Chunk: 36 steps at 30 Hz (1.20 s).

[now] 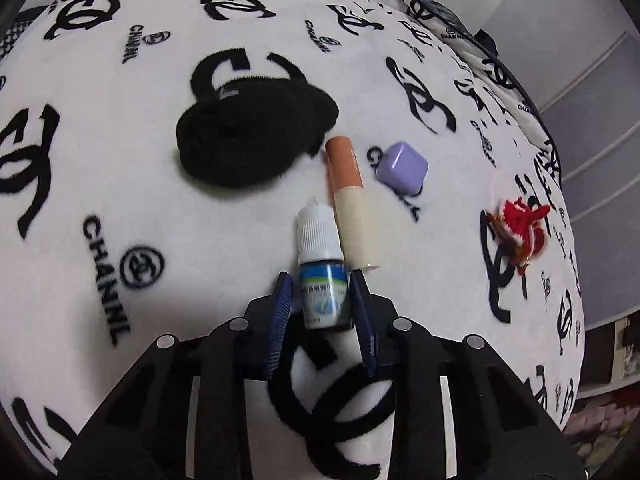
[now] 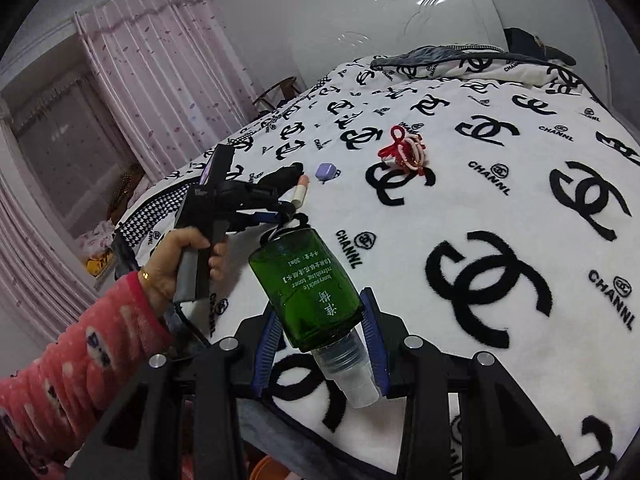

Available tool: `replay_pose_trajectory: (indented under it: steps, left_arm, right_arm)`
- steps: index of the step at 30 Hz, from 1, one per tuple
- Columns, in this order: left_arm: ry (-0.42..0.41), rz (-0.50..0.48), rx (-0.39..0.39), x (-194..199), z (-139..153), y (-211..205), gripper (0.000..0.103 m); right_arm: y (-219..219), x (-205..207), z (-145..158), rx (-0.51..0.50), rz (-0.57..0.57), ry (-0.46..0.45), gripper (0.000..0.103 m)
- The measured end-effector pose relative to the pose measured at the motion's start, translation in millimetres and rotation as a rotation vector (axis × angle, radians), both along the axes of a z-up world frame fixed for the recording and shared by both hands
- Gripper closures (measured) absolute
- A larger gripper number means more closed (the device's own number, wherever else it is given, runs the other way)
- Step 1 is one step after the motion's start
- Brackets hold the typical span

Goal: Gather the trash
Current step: 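Grasp the green bottle with the right tool while the left tool grasps the eye-drop bottle, then carry both bottles over the orange bin and open both tools to drop them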

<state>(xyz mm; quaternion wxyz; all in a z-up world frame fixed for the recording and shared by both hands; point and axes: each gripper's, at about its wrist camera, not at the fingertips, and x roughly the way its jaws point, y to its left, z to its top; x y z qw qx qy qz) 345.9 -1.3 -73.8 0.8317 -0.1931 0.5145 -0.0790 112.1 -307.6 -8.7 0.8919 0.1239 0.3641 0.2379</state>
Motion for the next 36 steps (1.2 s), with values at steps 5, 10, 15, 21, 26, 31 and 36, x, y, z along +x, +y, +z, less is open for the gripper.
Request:
replay_pose_trajectory:
  steps: [5, 10, 15, 21, 26, 31, 36]
  left_arm:
    - [0.018, -0.003, -0.004, 2.3, -2.0, -1.0, 0.079]
    - [-0.014, -0.002, 0.001, -8.1, 7.6, 2.6, 0.079]
    - [-0.091, -0.086, 0.007, -48.7, 35.9, 8.4, 0.079]
    - [-0.172, -0.287, 0.053, -166.5, 58.2, 4.0, 0.079]
    - [-0.172, -0.411, 0.061, -272.6, 39.6, -5.0, 0.079]
    - [-0.06, -0.503, 0.068, -333.2, -23.7, -21.9, 0.079]
    - [0.221, -0.518, 0.061, -354.4, -139.6, -39.4, 0.079]
  right_arm:
    - [-0.4, 0.5, -1.3, -0.001, -0.005, 0.007, 0.064]
    - [-3.5, -0.5, -1.7, 0.014, -0.015, 0.01, 0.064]
    - [2.5, -14.8, 2.8, 0.015, 0.002, -0.001, 0.064]
    - [23.1, -58.3, 3.5, -0.03, 0.057, -0.013, 0.064]
    - [48.1, -104.8, -20.6, -0.104, 0.101, 0.027, 0.064]
    - [68.9, -144.4, -74.7, -0.112, 0.144, 0.156, 0.064]
    - [84.3, -162.8, -162.0, -0.122, 0.132, 0.39, 0.064]
